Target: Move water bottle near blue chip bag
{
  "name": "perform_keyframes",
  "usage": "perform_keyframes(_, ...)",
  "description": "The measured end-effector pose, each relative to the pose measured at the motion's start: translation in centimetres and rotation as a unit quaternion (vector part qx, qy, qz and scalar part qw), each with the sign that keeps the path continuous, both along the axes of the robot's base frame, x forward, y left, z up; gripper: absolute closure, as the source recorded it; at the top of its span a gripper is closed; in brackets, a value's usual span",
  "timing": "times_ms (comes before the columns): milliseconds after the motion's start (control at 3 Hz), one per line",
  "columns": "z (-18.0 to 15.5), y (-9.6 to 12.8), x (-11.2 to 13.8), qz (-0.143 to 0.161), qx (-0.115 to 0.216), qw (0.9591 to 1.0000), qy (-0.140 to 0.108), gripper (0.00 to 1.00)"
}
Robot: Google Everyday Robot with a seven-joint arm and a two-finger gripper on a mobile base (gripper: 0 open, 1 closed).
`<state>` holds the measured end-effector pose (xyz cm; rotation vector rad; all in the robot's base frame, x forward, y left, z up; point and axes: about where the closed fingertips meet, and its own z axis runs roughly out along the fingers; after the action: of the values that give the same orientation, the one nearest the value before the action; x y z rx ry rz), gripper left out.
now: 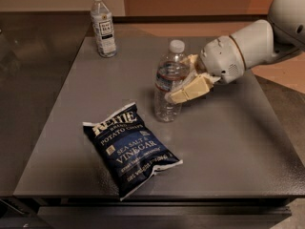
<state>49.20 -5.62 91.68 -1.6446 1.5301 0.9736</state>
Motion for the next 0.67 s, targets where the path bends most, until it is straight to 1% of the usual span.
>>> perform_keyframes(667,-0.6,1.33,-0.29,0.021,-0.009,0.9997,0.003,0.39)
